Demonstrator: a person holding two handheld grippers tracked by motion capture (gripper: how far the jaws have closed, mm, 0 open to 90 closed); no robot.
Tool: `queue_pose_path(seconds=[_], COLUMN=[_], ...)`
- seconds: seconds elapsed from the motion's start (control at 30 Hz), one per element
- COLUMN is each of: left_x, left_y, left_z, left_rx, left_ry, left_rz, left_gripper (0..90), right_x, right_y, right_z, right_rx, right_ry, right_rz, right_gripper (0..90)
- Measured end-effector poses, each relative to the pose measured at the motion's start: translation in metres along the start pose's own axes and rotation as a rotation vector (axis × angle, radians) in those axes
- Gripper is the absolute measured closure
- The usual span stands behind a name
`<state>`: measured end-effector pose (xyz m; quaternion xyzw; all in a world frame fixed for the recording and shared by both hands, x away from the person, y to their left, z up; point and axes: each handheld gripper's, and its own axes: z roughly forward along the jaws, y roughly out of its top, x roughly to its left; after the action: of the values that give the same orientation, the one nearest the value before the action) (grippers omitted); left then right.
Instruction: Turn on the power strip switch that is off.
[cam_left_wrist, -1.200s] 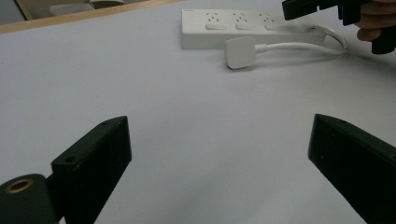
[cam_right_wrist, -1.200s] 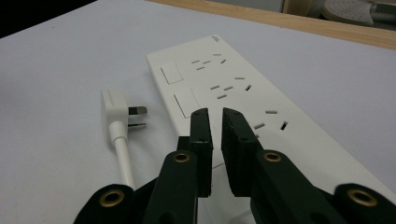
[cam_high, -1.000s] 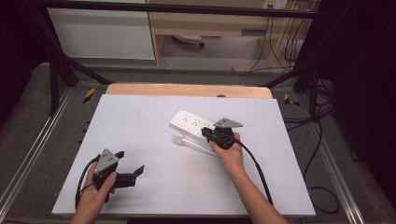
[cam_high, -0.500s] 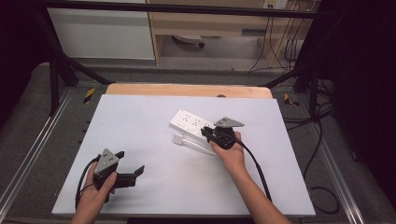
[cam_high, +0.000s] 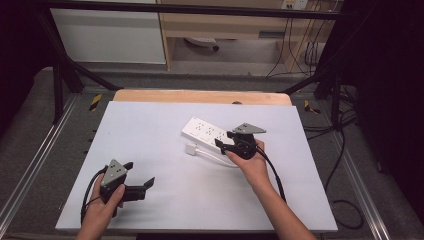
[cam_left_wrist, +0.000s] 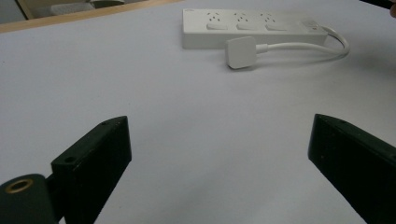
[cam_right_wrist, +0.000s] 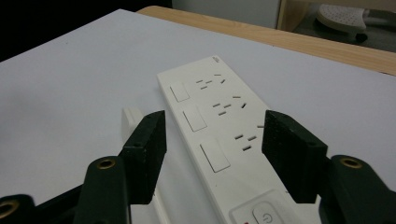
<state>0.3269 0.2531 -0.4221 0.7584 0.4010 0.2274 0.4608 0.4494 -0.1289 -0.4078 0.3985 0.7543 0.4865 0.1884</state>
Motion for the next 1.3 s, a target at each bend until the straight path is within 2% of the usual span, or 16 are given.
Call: queue_pose_path(seconds=[0.2,0.5,0.63,0.9,1.0,1.17,1.3], left_x=[0.000,0.000,0.000,0.000,0.001,0.002,0.003], left_y=[0.000,0.000,0.000,0.000,0.000,0.000,0.000], left_z=[0.000,0.000,0.000,0.000,0.000,-0.001,-0.002], left_rx=[0.000,-0.001,-0.002,-0.005,-0.005,-0.012,-0.014], left_ry=[0.000,0.000,0.000,0.001,0.002,0.006,0.011], left_rz=[0.000,0.001,0.000,-0.007,-0.009,-0.015,-0.018], left_gripper=[6.2,6.2,6.2,6.2,6.1,6.1,6.1], right_x=[0.001,0.001,0.001,0.000,-0.002,-0.006,-0.011], right_y=[0.003,0.006,0.006,0.014,0.017,0.019,0.017], right_z=[-0.006,-0.014,-0.018,-0.036,-0.046,-0.069,-0.087], right_rx=[0.014,0.022,0.026,-0.015,-0.039,-0.089,-0.133], right_ry=[0.021,0.046,0.051,0.024,0.033,0.042,0.019], right_rz=[0.008,-0.004,-0.018,-0.016,-0.005,-0.019,-0.032], right_gripper=[33.1,29.4,24.9,9.7,6.7,4.7,4.3])
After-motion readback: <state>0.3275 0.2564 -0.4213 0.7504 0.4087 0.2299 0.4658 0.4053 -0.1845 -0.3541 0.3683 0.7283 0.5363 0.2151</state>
